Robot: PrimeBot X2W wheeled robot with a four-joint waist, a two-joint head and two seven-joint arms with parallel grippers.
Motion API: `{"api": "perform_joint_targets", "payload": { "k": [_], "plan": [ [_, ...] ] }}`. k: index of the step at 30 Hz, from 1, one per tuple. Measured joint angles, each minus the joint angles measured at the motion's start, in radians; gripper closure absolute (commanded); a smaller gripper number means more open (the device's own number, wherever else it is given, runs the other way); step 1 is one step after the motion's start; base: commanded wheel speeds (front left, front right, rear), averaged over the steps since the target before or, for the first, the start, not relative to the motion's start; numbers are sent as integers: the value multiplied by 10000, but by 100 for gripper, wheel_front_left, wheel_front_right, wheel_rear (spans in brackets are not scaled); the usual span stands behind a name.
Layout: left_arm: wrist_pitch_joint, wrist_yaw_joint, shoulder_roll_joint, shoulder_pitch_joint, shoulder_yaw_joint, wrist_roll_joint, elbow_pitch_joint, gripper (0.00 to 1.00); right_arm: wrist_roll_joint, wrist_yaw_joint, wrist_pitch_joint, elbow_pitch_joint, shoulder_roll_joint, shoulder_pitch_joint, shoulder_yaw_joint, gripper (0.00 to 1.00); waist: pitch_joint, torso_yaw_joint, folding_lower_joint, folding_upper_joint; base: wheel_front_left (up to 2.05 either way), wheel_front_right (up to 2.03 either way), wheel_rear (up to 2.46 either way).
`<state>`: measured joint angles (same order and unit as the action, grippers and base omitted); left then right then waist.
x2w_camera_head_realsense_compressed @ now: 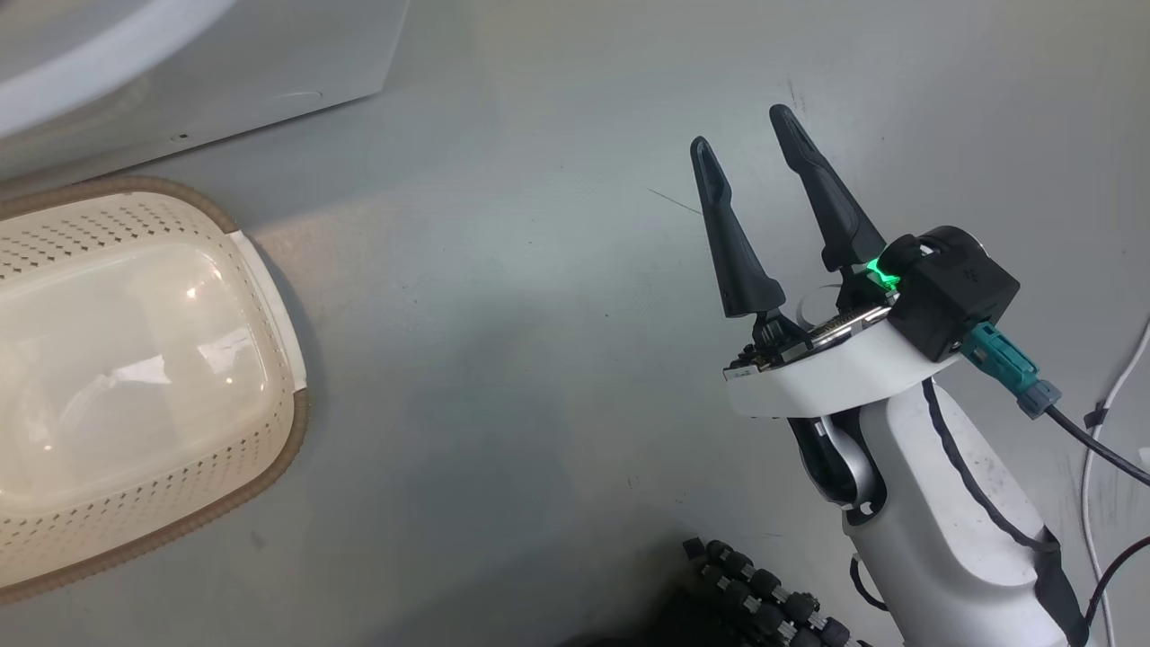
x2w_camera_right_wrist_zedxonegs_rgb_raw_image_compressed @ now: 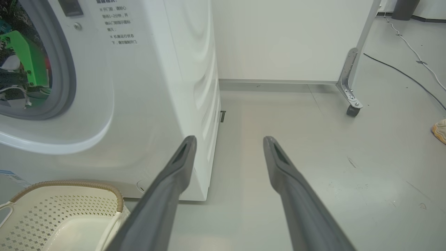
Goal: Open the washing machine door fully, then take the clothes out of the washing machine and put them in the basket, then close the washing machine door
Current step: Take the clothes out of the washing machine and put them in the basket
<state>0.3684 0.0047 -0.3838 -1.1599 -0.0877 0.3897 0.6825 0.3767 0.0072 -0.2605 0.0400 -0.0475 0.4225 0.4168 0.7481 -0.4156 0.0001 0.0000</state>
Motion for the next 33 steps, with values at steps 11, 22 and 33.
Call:
{"api": "perform_joint_targets", "payload": {
  "k": [11,22,33],
  "plan": [
    [-667,-109,186,-81,-314,-146,240,100,-58,-13,0,209,-2,46,-127,0,-214,190,0,0,0,0,0],
    [-2004,-201,403,234,-460,-437,188,100,-211,-10,0,428,-4,45,-146,0,-780,491,0,0,0,0,0],
    [-3756,-190,1177,1626,-493,-412,-255,100,-637,4,0,734,-10,-187,-291,0,-1663,942,-1,0,0,0,0]
  ]
}}
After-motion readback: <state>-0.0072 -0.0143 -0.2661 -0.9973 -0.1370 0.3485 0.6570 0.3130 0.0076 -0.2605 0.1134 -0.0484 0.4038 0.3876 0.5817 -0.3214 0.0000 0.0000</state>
